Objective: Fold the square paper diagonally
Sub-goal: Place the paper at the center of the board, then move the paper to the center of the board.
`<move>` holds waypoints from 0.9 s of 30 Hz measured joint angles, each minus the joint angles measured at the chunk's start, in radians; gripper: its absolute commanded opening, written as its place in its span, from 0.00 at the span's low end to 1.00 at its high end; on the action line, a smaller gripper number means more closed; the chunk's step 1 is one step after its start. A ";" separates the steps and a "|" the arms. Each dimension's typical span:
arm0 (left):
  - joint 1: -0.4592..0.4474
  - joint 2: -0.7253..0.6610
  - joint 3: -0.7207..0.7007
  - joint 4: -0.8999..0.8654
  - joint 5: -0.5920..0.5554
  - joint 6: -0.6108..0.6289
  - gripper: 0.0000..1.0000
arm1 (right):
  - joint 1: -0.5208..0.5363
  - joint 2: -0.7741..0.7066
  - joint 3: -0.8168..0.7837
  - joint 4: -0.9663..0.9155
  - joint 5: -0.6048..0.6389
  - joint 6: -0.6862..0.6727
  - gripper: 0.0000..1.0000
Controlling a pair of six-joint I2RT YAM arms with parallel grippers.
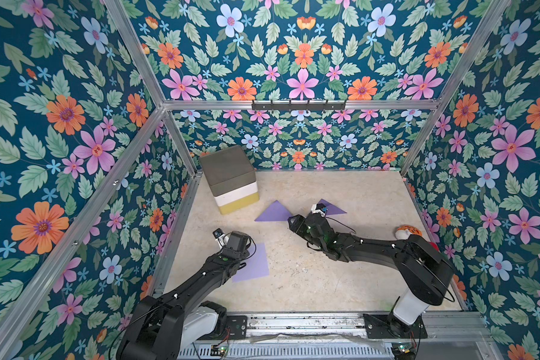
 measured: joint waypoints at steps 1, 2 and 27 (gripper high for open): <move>0.000 0.002 -0.006 0.007 0.008 0.006 0.56 | 0.000 -0.029 -0.014 -0.031 0.010 -0.019 0.78; 0.000 0.002 -0.013 0.012 0.018 0.006 0.56 | 0.000 -0.049 -0.024 -0.048 0.022 -0.034 0.78; -0.276 0.302 0.047 0.394 0.239 0.037 0.49 | -0.050 -0.509 -0.291 -0.501 0.350 -0.092 0.99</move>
